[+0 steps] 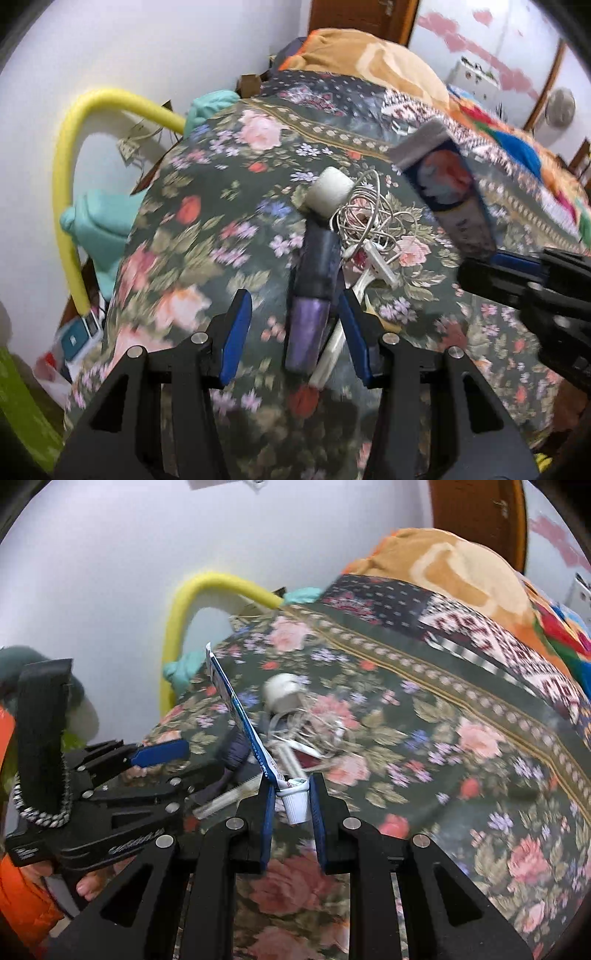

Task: Collect trash
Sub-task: 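Grasp the purple-black cylinder with the left tool while the right tool grasps the blue packet, then carry the cylinder and blue packet in both tools over the white bin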

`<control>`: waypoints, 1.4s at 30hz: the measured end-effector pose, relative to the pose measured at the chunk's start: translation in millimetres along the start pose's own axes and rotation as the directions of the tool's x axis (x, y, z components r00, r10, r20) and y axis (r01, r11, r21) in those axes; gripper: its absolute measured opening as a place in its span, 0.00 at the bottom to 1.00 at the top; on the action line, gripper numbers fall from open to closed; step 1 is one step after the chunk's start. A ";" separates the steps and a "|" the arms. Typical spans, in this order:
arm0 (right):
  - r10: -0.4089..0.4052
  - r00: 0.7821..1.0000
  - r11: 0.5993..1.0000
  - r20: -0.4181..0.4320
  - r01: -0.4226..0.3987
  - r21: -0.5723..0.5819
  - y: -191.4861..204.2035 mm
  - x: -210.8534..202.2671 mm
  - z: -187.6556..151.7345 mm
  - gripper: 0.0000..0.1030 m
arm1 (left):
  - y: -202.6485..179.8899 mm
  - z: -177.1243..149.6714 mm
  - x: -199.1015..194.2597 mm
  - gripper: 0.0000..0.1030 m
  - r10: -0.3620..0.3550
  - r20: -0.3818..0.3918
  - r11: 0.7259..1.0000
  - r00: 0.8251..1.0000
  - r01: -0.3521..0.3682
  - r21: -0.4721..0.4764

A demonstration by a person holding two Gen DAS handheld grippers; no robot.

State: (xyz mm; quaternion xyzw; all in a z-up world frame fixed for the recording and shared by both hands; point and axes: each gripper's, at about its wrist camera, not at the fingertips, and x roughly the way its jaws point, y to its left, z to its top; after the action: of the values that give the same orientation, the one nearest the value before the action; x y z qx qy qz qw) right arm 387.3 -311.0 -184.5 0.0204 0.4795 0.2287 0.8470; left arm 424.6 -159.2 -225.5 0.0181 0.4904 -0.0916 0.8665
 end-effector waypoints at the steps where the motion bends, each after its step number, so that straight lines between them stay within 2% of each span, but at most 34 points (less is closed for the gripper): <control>1: -0.006 1.000 1.000 -0.004 0.006 0.010 -4.5 -0.4 -1.7 0.16 | -3.2 3.1 7.0 0.47 0.016 -0.007 1.000 1.000 -0.016 0.013; 3: -0.017 1.000 1.000 -0.009 0.017 0.024 -10.5 -1.0 -6.6 0.16 | -6.1 5.8 14.6 0.44 0.035 -0.010 0.999 0.999 -0.035 0.022; 4: -0.020 1.000 0.999 -0.013 0.020 0.031 -12.8 -1.3 -8.0 0.16 | -8.2 7.5 17.3 0.39 0.055 -0.002 0.998 0.998 -0.055 0.030; 5: -0.022 1.000 0.999 -0.016 0.022 0.036 -13.7 -1.0 -9.0 0.16 | -9.5 8.6 18.4 0.30 0.064 0.001 0.997 0.998 -0.064 0.033; 7: -0.027 1.000 0.999 -0.016 0.027 0.045 -15.4 -1.4 -10.1 0.16 | -10.6 10.2 17.2 0.24 0.069 -0.006 0.997 0.998 -0.069 0.025; 13: -0.040 0.999 0.998 0.006 0.039 0.041 -9.0 -11.9 -9.8 0.16 | -6.8 4.9 -9.2 0.24 0.039 0.012 0.999 0.999 -0.039 -0.020; 20: -0.027 0.998 0.999 0.057 0.026 0.018 15.8 -49.2 -4.6 0.16 | -5.3 -9.1 -66.2 0.24 0.038 0.045 0.999 0.998 -0.037 -0.037; 34: 0.045 0.990 0.994 0.136 -0.031 -0.103 105.1 -110.8 -15.2 0.16 | 15.6 -64.5 -197.7 0.24 0.123 0.179 0.990 0.976 -0.109 -0.085; 42: 0.097 0.986 0.981 0.133 -0.072 -0.181 163.4 -124.8 -33.9 0.16 | 42.6 -101.8 -244.7 0.24 0.163 0.212 0.980 0.964 -0.133 -0.150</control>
State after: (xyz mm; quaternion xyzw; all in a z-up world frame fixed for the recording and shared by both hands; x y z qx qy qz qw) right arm 244.9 -221.8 -61.1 -0.0178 0.3949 0.3041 0.8668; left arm 223.1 -70.5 -72.0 -0.0142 0.3923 0.0052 0.9197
